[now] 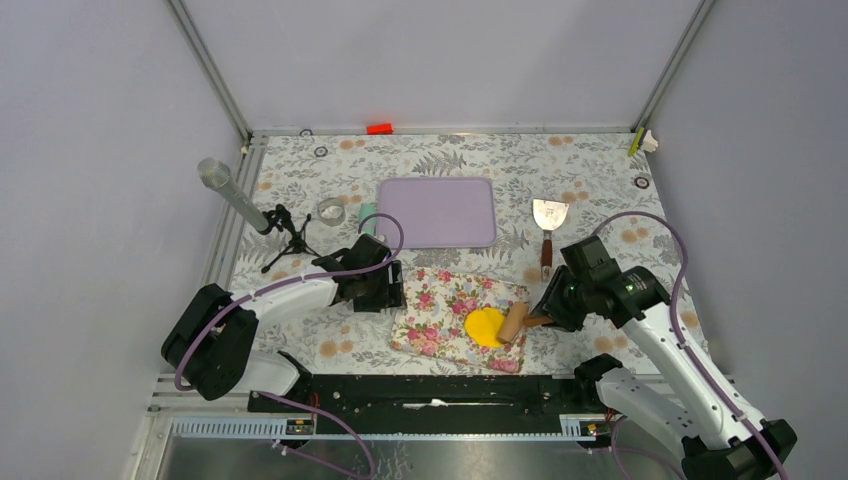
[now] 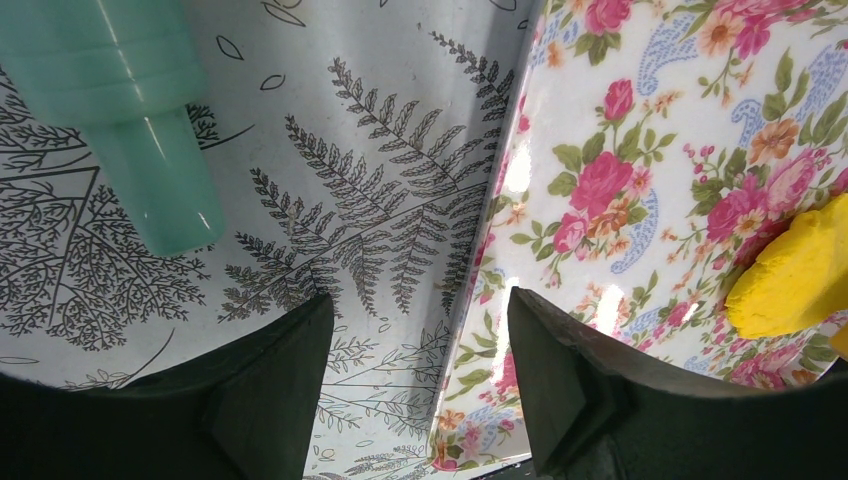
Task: Roll out the dumpling wrappers from the dough
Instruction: Flatten out the dough on the work surface.
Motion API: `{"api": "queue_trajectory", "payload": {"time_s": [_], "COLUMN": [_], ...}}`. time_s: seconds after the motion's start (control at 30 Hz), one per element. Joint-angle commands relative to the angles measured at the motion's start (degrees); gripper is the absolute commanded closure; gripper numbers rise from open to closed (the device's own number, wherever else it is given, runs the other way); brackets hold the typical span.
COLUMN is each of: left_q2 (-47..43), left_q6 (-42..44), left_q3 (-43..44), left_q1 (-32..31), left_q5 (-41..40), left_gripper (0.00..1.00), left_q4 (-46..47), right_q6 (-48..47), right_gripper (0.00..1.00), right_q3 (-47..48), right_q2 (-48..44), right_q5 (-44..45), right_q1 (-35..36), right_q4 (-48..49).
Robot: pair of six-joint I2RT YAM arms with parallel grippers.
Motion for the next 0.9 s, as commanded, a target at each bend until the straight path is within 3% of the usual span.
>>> {"api": "queue_trajectory", "payload": {"time_s": [0.0, 0.4, 0.67, 0.87], "left_q2": [0.36, 0.18, 0.49, 0.66], "left_q6": [0.10, 0.08, 0.13, 0.08], "left_q3": [0.31, 0.28, 0.54, 0.15], "left_q1": [-0.19, -0.19, -0.19, -0.19], "left_q5": [-0.81, -1.13, -0.96, -0.93], "left_gripper": [0.32, 0.32, 0.32, 0.33], "left_q4": [-0.31, -0.55, -0.53, -0.66], "right_q6": [-3.41, -3.14, -3.85, -6.58], "right_gripper": [1.00, 1.00, 1.00, 1.00], "right_q3": [6.23, -6.62, -9.10, 3.44], "right_q2": [1.72, 0.19, 0.01, 3.28], "right_q5": [1.25, -1.74, 1.05, -0.63], "right_q1": [-0.11, -0.14, -0.13, -0.14], "right_q4": [-4.17, 0.54, -0.69, -1.66]}}
